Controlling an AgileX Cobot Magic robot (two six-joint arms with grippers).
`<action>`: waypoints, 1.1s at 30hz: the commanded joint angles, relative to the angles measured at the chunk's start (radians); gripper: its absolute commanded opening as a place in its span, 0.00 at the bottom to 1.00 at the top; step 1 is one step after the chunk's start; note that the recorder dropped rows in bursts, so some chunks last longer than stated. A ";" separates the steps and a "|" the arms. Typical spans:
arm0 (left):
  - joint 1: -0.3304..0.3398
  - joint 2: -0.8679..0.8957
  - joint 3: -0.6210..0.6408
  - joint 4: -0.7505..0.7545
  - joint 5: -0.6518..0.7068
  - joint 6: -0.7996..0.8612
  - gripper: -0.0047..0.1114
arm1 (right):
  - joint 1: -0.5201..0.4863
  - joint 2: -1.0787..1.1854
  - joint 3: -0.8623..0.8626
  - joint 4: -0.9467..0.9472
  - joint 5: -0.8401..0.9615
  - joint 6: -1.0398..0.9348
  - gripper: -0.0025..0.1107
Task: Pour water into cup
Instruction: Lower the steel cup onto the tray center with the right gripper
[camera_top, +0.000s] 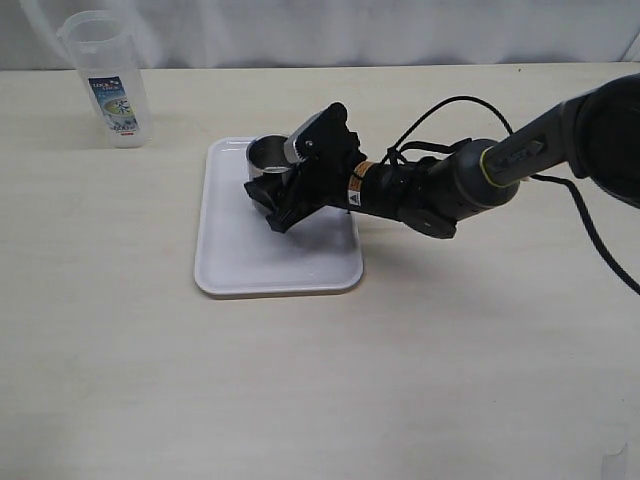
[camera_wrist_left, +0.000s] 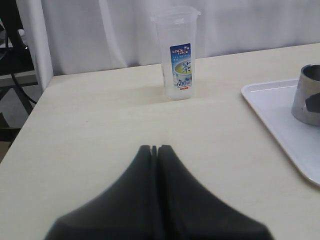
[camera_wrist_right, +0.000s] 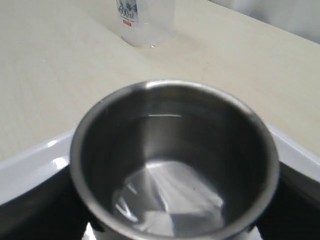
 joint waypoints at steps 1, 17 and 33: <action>0.001 -0.004 0.003 0.000 -0.009 -0.004 0.04 | 0.001 -0.007 -0.008 0.009 -0.024 0.004 0.70; 0.001 -0.004 0.003 0.000 -0.009 -0.004 0.04 | 0.001 -0.007 -0.008 0.009 -0.014 0.004 0.79; 0.001 -0.004 0.003 0.000 -0.009 -0.004 0.04 | 0.001 -0.023 -0.008 0.009 -0.002 0.004 0.99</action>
